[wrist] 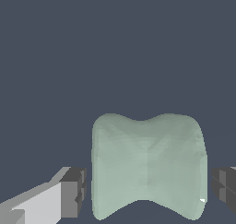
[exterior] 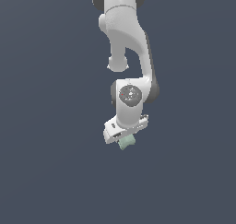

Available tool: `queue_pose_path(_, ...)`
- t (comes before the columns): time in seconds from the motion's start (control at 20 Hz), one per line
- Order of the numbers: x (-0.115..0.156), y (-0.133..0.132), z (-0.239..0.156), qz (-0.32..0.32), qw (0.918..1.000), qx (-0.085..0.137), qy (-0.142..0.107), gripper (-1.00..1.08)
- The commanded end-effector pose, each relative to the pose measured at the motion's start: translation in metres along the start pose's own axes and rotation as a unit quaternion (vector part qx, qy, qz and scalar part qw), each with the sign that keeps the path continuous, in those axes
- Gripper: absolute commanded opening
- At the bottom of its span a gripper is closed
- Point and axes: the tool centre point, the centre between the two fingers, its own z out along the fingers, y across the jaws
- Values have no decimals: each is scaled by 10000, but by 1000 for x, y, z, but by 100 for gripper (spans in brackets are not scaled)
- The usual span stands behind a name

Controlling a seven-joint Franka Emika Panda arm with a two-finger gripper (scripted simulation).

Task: Pick up the object and move it to a goal position.

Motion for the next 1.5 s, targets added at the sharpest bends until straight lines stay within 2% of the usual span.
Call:
queue_pose_path(0.0,-1,0,14,-5,10000,2,-5,100)
queue_pose_path(0.4,1,0,29,-13,10000,2,-4,100)
queue_pose_path(0.45,1,0,29,-13,10000,2,-4,-100)
queue_pose_path(1.1,0,0,28,-13,10000,2,-4,-100)
queue_pose_path(1.45,-11,-2,11,-13,10000,2,-4,-100)
